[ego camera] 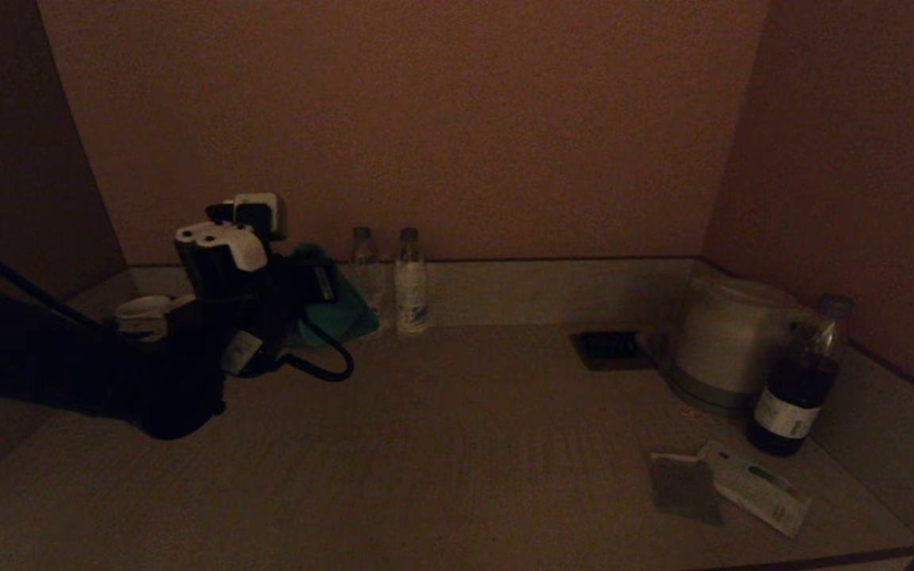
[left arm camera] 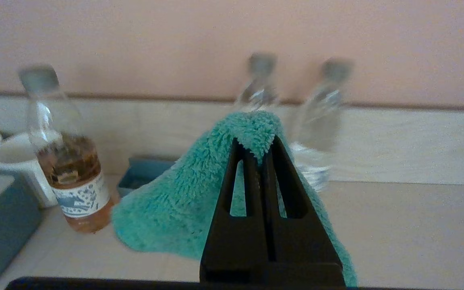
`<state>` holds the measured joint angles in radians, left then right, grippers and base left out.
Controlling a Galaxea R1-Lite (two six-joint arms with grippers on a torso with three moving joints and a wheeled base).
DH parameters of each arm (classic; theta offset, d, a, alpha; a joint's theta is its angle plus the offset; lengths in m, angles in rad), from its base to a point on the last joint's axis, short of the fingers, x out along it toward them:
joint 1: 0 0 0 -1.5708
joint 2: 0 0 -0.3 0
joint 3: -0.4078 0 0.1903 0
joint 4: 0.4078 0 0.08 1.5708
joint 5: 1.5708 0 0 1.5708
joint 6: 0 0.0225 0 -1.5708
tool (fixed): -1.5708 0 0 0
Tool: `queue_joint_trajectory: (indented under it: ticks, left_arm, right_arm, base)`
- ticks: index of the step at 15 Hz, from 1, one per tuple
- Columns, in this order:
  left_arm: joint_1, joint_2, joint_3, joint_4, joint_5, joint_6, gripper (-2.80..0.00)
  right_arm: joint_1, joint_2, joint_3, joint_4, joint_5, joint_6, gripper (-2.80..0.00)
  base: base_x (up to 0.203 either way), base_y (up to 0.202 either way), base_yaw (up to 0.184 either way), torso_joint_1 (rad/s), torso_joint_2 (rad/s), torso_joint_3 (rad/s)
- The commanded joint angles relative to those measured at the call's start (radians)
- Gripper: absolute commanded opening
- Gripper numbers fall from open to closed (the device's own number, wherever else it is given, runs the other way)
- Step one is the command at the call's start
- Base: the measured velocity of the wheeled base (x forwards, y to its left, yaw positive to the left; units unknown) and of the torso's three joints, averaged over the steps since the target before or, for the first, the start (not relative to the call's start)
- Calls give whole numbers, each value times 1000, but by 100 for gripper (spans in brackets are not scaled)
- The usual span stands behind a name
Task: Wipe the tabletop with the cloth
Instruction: Sweep the stains on the table
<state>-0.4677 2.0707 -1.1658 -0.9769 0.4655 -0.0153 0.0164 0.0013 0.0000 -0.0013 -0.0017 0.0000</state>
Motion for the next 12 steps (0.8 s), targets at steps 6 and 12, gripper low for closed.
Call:
queue_joint_trajectory:
  ticks: [6, 12]
  left_arm:
    - [68, 395, -423, 155, 18, 1, -280]
    - [97, 540, -713, 301, 22, 3, -280]
  right_arm:
    - [0, 0, 0, 0, 0, 0, -280]
    - [0, 0, 0, 0, 0, 0, -280]
  base:
    - [0, 0, 0, 0, 0, 0]
    - [0, 0, 0, 0, 0, 0]
